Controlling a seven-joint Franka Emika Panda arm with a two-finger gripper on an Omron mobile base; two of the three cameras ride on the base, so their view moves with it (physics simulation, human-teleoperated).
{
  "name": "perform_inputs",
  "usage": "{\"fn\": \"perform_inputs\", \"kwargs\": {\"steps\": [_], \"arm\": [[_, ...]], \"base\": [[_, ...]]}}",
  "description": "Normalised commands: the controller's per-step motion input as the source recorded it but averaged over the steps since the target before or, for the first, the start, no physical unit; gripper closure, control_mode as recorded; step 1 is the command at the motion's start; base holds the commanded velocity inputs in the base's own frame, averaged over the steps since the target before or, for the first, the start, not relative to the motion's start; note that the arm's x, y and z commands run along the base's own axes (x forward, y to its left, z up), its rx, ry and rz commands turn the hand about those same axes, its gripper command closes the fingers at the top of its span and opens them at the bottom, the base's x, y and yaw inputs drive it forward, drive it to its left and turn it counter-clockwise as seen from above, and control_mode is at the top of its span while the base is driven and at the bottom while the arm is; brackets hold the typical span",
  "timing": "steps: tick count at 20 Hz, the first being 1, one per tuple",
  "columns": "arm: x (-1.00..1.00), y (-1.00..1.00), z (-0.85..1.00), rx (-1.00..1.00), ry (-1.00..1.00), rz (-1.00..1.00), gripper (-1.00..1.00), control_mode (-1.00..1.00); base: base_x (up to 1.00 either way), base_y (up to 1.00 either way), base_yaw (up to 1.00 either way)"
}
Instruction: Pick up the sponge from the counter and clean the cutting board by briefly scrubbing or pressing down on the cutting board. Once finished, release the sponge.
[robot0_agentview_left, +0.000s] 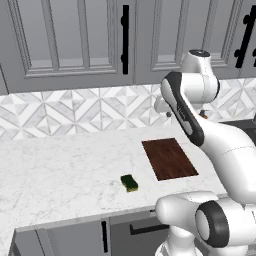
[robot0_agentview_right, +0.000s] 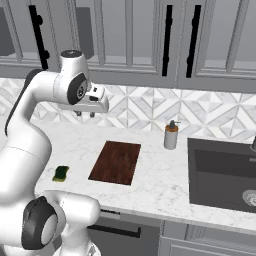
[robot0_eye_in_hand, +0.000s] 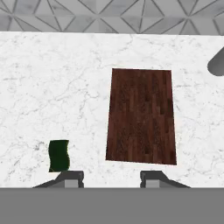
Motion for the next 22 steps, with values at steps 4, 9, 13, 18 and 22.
{"fn": "perform_inputs", "kwargs": {"steps": [4, 9, 13, 18, 22], "arm": [[0.0, 0.21, -0.28, 0.0, 0.01, 0.0, -1.0, -1.0], [0.0, 0.86, -0.41, 0.0, 0.0, 0.0, -1.0, -1.0], [0.01, 0.61, -0.13, 0.0, 0.07, 0.0, -1.0, -1.0], [0.02, 0.24, -0.11, 0.0, 0.01, 0.0, -1.0, -1.0], [-0.07, 0.02, -0.4, 0.02, 0.0, 0.0, -1.0, -1.0]], "base": [[0.0, 0.0, 0.0], [0.0, 0.0, 0.0], [0.0, 0.0, 0.0], [0.0, 0.0, 0.0], [0.0, 0.0, 0.0]]}}
